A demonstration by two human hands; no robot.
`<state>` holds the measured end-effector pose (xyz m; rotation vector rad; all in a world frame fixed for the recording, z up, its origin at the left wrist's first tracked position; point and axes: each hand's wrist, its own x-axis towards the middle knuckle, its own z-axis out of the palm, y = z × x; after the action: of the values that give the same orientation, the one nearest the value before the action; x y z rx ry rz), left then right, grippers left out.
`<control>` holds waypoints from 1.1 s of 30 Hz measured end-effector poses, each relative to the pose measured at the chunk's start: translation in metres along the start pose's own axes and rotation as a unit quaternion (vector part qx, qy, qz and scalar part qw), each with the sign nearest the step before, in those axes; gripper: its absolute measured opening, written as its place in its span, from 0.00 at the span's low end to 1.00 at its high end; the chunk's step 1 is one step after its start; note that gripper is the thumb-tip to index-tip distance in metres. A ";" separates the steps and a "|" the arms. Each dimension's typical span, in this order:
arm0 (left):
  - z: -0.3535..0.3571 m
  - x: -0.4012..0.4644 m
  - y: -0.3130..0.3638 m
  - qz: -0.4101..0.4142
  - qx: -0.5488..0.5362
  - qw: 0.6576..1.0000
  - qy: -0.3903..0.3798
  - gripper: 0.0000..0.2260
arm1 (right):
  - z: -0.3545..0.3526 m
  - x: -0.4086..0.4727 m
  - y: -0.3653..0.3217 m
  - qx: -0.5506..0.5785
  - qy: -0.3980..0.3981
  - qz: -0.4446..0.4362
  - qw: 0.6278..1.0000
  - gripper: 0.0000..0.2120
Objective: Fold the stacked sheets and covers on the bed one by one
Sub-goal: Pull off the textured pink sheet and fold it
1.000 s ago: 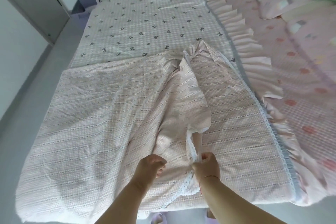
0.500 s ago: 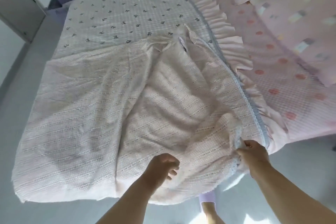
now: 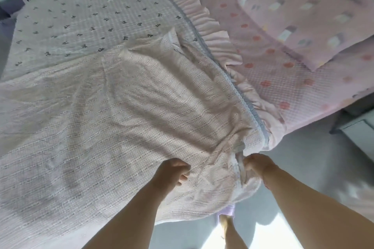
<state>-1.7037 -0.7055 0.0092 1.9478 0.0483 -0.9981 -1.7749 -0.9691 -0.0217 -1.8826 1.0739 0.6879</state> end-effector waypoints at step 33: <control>0.074 0.170 0.137 -0.071 0.017 0.987 -0.140 0.04 | -0.065 0.119 -0.064 0.599 -0.285 0.079 0.745 0.36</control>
<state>-1.5810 -0.8973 -0.0242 1.8367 0.0117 -1.3677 -1.6585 -1.0568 -0.0556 -0.4109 0.8863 0.4084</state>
